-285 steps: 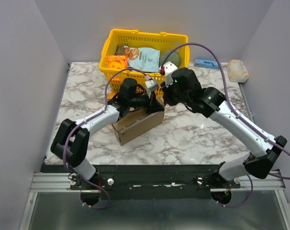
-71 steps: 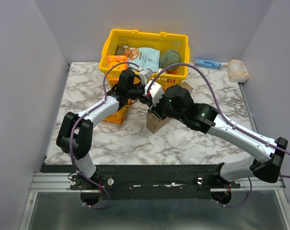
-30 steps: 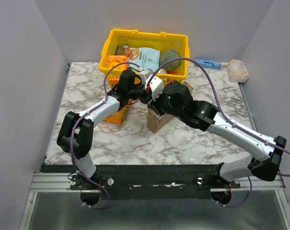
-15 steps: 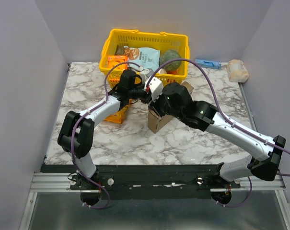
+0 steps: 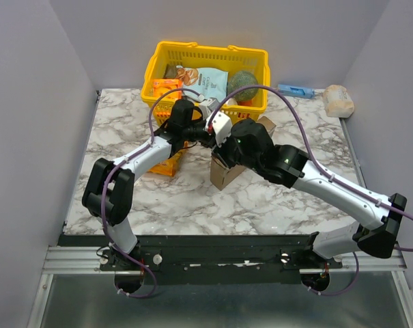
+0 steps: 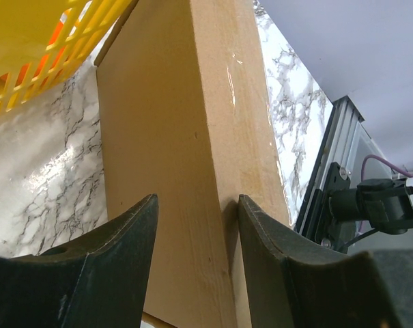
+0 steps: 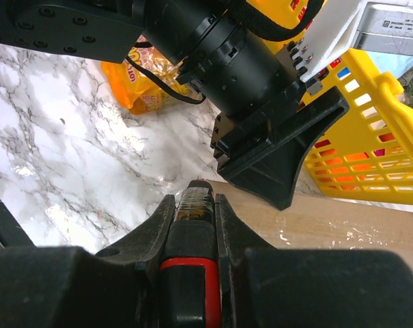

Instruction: Unpack the express box

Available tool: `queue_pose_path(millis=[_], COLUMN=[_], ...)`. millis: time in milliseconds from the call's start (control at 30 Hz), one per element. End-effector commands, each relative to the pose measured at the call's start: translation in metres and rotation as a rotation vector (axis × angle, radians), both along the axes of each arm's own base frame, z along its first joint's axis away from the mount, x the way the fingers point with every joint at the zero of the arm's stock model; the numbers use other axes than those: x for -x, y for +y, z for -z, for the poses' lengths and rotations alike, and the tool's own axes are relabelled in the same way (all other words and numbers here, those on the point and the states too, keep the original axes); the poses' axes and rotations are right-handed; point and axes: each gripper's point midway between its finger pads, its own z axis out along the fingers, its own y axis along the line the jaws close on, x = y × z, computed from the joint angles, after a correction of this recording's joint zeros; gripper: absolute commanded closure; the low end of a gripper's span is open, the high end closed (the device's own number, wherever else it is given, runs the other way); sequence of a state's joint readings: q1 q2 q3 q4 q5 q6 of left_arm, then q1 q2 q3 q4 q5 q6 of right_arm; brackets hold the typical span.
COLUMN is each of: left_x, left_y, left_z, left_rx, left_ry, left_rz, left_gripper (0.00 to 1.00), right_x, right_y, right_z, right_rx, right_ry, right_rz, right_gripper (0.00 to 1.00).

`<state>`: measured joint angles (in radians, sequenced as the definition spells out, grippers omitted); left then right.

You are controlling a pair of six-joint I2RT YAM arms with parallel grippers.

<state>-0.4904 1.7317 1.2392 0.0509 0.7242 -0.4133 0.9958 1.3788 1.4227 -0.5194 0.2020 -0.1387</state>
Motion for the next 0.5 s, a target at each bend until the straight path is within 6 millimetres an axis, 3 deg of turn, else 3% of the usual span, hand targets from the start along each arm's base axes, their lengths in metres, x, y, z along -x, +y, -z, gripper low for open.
queue_pose_path(millis=[0, 467], left_x=[0.008, 0.005], left_y=[0.013, 0.015], left_z=[0.07, 0.078], left_rx=[-0.169, -0.197], left_ry=[0.122, 0.104], left_rz=[-0.046, -0.036], left_gripper=[0.43, 0.45], right_x=[0.014, 0.027], right_y=[-0.015, -0.037], right_z=[0.011, 0.014], right_rx=[0.051, 0.097], right_ry=[0.046, 0.074], right_rz=[0.007, 0.009], right_gripper=[1.0, 1.0])
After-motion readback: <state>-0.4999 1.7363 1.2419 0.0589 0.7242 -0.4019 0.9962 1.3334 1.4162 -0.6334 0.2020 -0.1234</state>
